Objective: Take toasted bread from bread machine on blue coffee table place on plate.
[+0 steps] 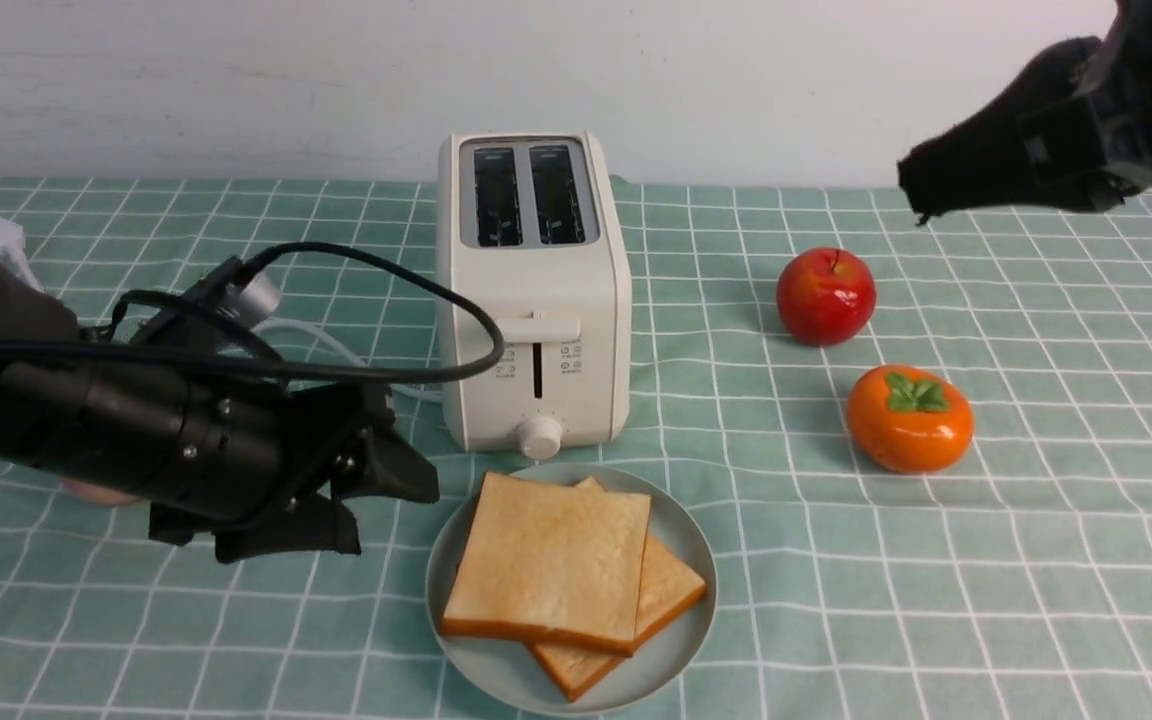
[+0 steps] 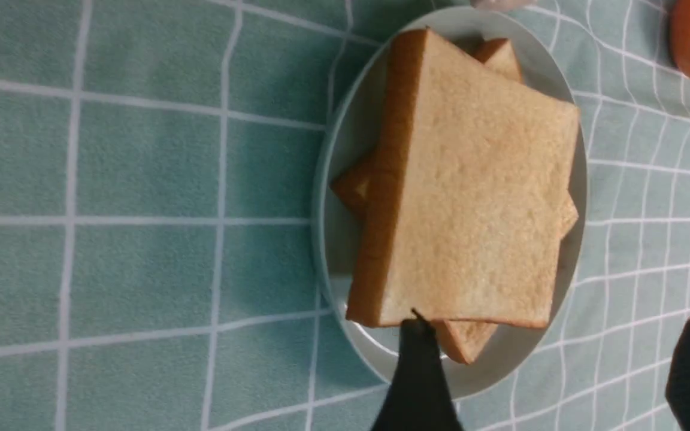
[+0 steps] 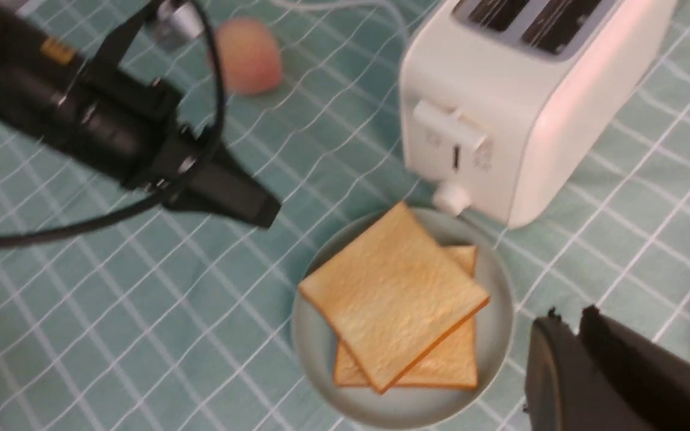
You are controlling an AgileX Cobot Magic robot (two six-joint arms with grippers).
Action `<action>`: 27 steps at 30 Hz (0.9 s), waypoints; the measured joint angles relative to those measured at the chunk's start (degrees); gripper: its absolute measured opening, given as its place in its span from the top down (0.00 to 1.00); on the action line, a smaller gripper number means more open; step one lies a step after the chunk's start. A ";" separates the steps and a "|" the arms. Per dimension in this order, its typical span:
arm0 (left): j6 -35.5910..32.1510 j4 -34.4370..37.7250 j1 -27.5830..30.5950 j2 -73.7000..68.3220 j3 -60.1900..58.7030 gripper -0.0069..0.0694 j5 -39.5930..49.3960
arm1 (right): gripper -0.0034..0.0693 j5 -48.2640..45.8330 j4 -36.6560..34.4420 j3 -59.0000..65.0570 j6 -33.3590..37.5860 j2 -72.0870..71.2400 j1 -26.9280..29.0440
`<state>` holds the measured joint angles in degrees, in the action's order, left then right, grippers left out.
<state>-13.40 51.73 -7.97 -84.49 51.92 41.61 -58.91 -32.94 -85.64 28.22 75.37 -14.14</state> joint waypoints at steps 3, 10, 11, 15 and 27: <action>-3.32 4.31 0.00 0.00 0.00 0.38 1.04 | 0.93 1.17 9.10 0.00 -10.24 0.13 0.00; -8.97 10.23 0.00 0.11 0.00 0.69 6.84 | 0.93 -1.22 20.95 0.11 -31.68 -0.75 0.07; -9.24 10.23 0.00 0.12 0.00 0.73 7.49 | 0.93 -0.98 21.29 0.31 -32.39 -1.42 0.07; -9.87 10.46 0.00 0.83 -0.06 0.85 10.05 | 0.93 7.87 21.67 4.76 -31.87 -6.51 0.07; -3.15 6.23 0.00 14.40 -3.41 0.92 19.52 | 0.91 58.91 18.39 43.85 -38.27 -26.87 0.07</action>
<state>-16.55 57.97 -7.97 -70.09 48.51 61.12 0.00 -14.55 -41.79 -10.05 48.50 -14.07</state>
